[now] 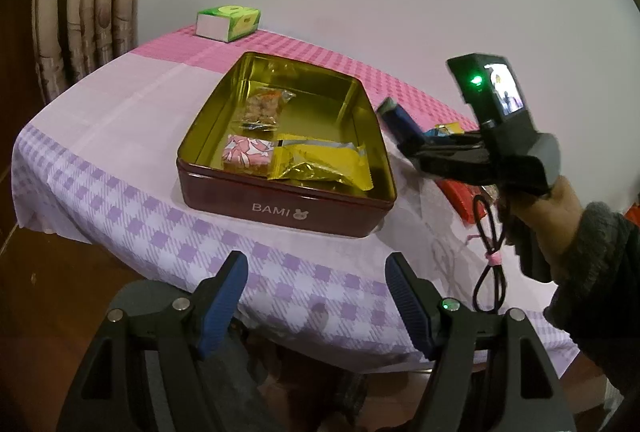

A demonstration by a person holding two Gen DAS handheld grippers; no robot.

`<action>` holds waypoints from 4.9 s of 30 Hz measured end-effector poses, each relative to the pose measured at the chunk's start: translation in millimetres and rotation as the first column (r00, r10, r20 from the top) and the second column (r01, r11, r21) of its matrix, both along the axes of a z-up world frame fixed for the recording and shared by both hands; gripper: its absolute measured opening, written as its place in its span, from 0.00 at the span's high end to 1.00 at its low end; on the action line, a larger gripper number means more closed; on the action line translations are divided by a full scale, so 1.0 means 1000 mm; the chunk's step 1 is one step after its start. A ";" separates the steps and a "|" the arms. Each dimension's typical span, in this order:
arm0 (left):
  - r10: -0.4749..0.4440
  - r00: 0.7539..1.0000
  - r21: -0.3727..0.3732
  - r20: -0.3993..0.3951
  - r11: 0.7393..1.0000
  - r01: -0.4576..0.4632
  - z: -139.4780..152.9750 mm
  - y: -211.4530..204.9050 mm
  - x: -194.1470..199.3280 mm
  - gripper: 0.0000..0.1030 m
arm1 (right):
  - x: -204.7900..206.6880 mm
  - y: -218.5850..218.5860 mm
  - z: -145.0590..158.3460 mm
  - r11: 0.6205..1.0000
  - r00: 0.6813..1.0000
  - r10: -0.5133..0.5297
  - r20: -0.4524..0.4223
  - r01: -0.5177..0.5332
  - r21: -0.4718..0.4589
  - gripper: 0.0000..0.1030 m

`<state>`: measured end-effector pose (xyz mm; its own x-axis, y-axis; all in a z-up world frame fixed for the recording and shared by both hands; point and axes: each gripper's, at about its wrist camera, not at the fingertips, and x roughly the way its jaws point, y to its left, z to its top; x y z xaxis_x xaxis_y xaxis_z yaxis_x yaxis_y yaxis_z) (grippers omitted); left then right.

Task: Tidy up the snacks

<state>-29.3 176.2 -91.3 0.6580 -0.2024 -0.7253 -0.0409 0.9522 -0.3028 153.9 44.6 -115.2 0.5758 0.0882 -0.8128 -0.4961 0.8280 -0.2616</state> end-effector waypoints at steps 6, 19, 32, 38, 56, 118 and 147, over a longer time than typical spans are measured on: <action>-0.020 0.999 0.002 0.028 1.000 0.020 0.008 -0.005 -0.009 0.29 | -0.005 -0.009 0.044 0.997 0.994 -0.065 0.084 0.061 0.044 0.88; -0.004 0.998 -0.009 0.068 1.000 0.005 0.020 -0.002 -0.018 0.29 | -0.014 0.079 0.126 0.991 0.983 0.001 0.185 -0.025 0.131 0.88; 0.023 0.998 -0.025 0.053 0.999 -0.022 0.016 0.006 -0.014 0.29 | 0.001 0.119 0.071 0.992 0.998 0.023 0.059 -0.029 0.120 0.87; 0.037 0.999 -0.034 0.026 0.999 -0.037 0.009 0.010 -0.008 0.29 | 0.008 0.118 0.034 0.995 1.000 0.018 -0.005 -0.018 0.099 0.87; 0.038 0.998 -0.015 -0.040 0.999 -0.038 -0.007 0.004 0.004 0.29 | 0.008 0.085 0.037 0.979 0.999 -0.009 0.034 0.002 0.202 0.34; -0.315 0.940 0.242 -0.135 0.909 0.339 0.017 -0.325 0.331 0.46 | -0.175 -0.250 0.016 0.687 0.891 -0.434 -0.136 0.425 0.589 0.08; -0.080 0.983 0.543 0.166 0.839 -0.023 0.145 -0.047 0.161 0.46 | -0.193 -0.191 0.024 0.804 0.939 -0.337 -0.062 0.322 0.500 0.08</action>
